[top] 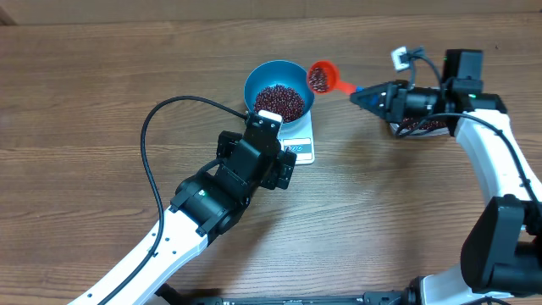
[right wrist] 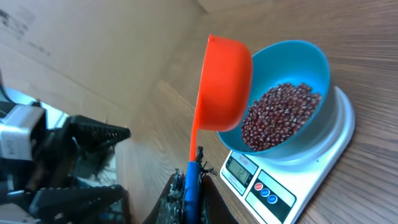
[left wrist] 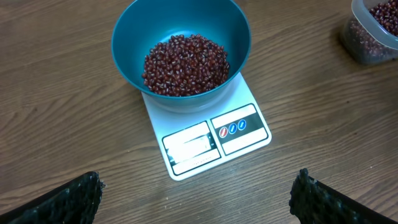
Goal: Scoop item into bowl and weigh 150g on scale
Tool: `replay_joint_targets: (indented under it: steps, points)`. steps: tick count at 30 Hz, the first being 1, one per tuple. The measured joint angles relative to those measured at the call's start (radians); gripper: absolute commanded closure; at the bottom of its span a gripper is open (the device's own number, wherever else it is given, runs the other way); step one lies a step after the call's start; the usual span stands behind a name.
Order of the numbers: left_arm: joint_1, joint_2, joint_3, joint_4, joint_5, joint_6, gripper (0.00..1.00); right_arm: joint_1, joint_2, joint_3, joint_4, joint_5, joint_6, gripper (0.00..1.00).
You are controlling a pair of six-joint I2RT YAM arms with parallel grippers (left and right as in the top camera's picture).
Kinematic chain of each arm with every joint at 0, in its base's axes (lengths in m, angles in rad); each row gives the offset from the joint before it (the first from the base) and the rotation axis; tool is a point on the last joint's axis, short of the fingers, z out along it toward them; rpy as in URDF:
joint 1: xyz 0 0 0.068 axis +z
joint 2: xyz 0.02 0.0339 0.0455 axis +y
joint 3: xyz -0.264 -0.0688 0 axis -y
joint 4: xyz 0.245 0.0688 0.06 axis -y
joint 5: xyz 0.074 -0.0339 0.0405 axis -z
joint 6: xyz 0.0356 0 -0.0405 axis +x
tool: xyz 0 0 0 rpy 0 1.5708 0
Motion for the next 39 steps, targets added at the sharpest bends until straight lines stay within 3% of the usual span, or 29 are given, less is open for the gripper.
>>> replay_joint_targets:
  steps: [21, 39]
  points:
    - [0.000, 0.000, 0.000, 0.000, 0.000, 0.000, 0.01, 0.215, 0.000, 0.000, 0.148, 0.414, -0.013, 0.96]
    - [0.000, 0.000, 0.000, 0.000, 0.000, 0.000, 0.01, 0.225, 0.000, 0.000, 0.150, 0.471, -0.373, 0.96]
